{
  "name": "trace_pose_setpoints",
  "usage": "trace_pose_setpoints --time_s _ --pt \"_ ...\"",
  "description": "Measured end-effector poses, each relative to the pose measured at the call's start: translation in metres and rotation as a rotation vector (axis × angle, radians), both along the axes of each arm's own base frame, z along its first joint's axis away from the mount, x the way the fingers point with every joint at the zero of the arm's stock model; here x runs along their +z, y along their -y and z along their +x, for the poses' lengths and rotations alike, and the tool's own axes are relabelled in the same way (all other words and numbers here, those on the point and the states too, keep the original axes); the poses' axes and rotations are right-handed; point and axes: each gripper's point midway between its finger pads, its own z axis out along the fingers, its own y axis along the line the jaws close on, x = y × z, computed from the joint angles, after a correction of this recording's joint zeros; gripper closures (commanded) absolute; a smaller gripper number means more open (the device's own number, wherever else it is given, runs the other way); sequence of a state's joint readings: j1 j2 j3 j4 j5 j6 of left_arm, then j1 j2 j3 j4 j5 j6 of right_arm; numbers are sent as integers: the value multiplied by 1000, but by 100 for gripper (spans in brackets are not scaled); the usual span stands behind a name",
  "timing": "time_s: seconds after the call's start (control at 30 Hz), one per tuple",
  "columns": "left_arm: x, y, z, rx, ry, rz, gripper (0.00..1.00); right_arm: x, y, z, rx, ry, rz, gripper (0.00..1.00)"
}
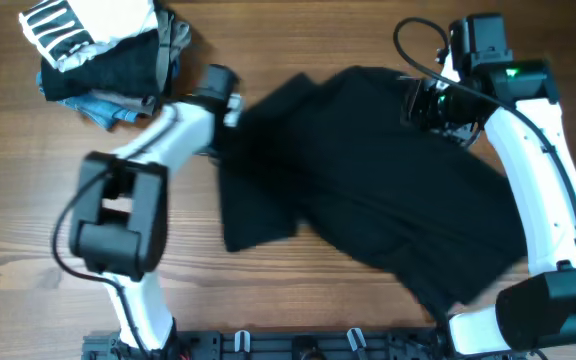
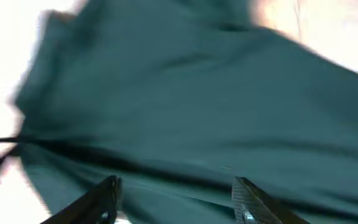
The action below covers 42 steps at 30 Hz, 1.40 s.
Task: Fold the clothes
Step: 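Drag the black shirt leftward to the table center with both grippers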
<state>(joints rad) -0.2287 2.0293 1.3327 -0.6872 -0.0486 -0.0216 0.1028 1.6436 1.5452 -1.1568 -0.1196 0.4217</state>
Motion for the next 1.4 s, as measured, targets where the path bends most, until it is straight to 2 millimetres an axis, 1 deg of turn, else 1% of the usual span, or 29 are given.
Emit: trace_pose_setpoints --time_s 0.07,0.13,0.17,0.2,0.23,0.27,0.3,0.33,0.4,0.43,0.5,0.53,0.6,0.67,0.73,0.77,0.8,0.87,0.93,1.0,1.07,1.1,1.13,1.17,1.2,1.23,1.27,1.33,1.4 --pt "1 -56 0 140 -25 38 96 -18 8 -10 -39 -53 -39 39" --pt "1 -98 -9 249 -62 38 96 -43 24 -26 -122 -128 -107 38" --pt "1 -109 -15 282 -82 14 91 -54 33 -35 -170 -162 -138 38" --pt "2 -110 -20 293 -101 -22 82 -64 44 -39 -222 -178 -157 38" --pt "3 -106 -23 287 -110 -48 66 -71 53 -38 -263 -173 -163 38" --pt "7 -99 -25 273 -108 -81 53 -76 64 -35 -308 -162 -167 37" --pt "14 -93 -24 250 -94 -101 42 -80 75 -34 -347 -159 -167 27" --pt "28 -84 -20 233 -59 -126 38 -86 94 -35 -405 -167 -172 22" --pt "50 -76 -19 208 -12 -148 36 -93 114 -31 -445 -161 -174 15" --pt "67 -72 -18 196 26 -158 35 -99 125 -29 -455 -166 -176 12" --pt "97 -67 -19 177 92 -177 35 -111 135 -23 -449 -172 -182 15" --pt "110 -65 -21 171 120 -182 34 -122 140 -18 -436 -177 -187 17" --pt "134 -64 -23 164 180 -190 29 -145 145 -23 -412 -244 -194 16" --pt "152 -64 -25 159 229 -194 25 -162 146 -33 -395 -319 -196 16" --pt "174 -63 -29 151 288 -202 23 -180 146 -39 -381 -378 -195 55" --pt "183 -63 -30 149 314 -205 23 -181 146 -34 -377 -361 -188 82" --pt "188 -63 -31 146 327 -208 23 -183 144 -29 -370 -347 -171 92" --pt "193 -63 -35 146 337 -209 23 -184 141 -19 -359 -312 -167 96" --pt "192 -63 -38 147 323 -208 25 -183 147 -7 -371 -262 -172 96" --pt "191 -63 -39 148 318 -208 25 -180 160 14 -400 -186 -171 96" --pt "190 -63 -41 148 310 -207 25 -168 197 49 -456 -79 -179 96" --pt "190 -62 -41 148 306 -209 24 -153 220 62 -489 -30 -186 96" --pt "189 -61 -42 146 302 -215 24 -129 248 76 -525 41 -199 82" --pt "189 -61 -43 145 300 -219 23 -108 266 87 -541 97 -196 41" --pt "189 -60 -43 143 296 -223 22 -86 283 97 -546 164 -194 31" --pt "189 -59 -43 142 296 -228 22 -61 301 106 -552 233 -190 26" --pt "189 -58 -44 141 293 -231 21 -39 315 112 -549 291 -181 24" --pt "189 -57 -45 138 290 -239 20 -11 328 107 -530 345 -134 24" --pt "189 -52 -45 130 284 -263 20 -13 313 92 -501 286 -65 25"
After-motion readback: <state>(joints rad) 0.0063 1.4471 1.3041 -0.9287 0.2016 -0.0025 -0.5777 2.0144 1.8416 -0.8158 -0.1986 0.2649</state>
